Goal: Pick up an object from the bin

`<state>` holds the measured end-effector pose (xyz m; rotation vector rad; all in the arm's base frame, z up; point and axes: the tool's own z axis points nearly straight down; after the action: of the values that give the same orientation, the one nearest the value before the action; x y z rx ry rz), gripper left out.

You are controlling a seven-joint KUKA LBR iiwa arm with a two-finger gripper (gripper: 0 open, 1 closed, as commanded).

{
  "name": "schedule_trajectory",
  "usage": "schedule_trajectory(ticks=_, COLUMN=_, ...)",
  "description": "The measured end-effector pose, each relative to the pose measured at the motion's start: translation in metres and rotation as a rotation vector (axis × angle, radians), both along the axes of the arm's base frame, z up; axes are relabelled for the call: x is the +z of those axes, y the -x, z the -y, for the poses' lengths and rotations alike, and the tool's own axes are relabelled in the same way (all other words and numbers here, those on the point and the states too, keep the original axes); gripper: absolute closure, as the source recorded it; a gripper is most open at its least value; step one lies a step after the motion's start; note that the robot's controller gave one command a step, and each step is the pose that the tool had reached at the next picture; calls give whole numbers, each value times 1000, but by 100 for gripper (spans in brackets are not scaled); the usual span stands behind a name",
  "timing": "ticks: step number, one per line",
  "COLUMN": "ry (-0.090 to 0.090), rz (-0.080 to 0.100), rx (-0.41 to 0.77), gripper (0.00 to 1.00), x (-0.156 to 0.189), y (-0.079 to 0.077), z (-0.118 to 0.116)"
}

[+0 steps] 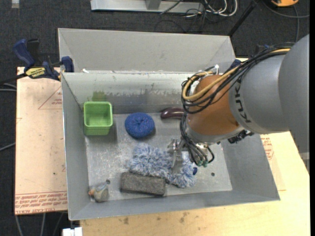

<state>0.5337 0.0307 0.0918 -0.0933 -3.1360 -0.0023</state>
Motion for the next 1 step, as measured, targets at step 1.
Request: schedule_trajectory(ticks=1, ry=0, rz=5, rx=0, gripper=100, x=15, y=-1, z=0)
